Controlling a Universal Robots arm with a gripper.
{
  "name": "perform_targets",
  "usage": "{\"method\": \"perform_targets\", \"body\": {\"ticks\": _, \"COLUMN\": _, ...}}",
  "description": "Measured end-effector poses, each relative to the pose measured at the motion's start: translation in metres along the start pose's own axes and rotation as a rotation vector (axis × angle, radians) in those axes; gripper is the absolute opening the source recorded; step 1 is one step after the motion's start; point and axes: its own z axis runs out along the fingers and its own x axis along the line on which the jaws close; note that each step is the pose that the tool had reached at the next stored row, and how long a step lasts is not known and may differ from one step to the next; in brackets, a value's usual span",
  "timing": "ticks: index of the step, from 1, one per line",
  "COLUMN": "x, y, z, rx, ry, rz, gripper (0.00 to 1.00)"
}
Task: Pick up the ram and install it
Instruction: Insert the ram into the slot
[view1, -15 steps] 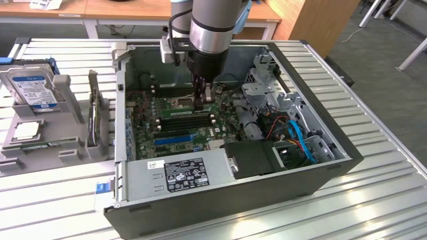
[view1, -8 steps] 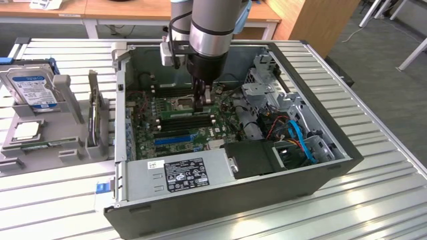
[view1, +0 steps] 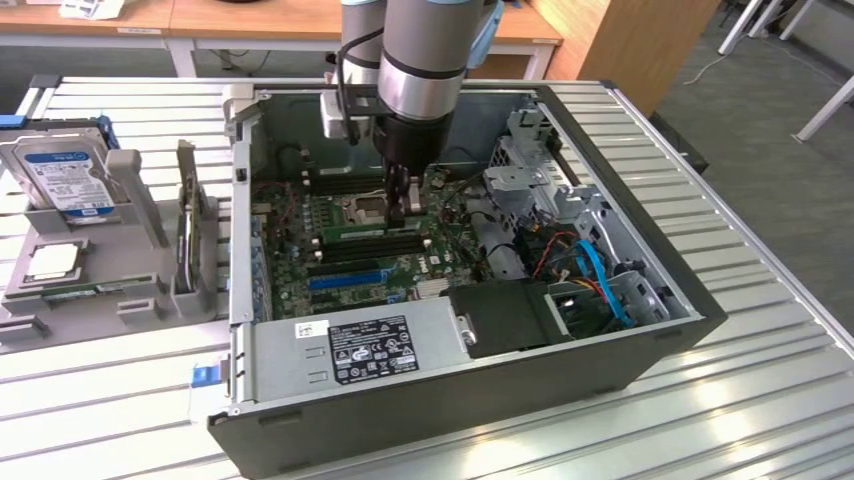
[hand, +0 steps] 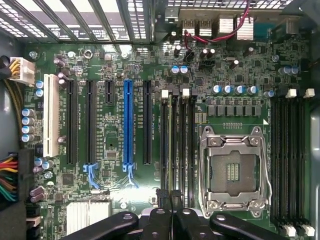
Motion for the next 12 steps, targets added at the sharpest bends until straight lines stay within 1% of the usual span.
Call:
{"method": "perform_targets", "body": {"ticks": 4, "x": 0.0001, "y": -0.0001, "z": 0.0028, "rx": 0.0, "ry": 0.0, "rz": 0.0, "gripper": 0.11}}
{"method": "perform_targets", "body": {"ticks": 12, "x": 0.0012, "y": -0.0001, "z": 0.0031, "rx": 0.0001, "ry": -0.0001, "rz": 0.0, "gripper": 0.11}}
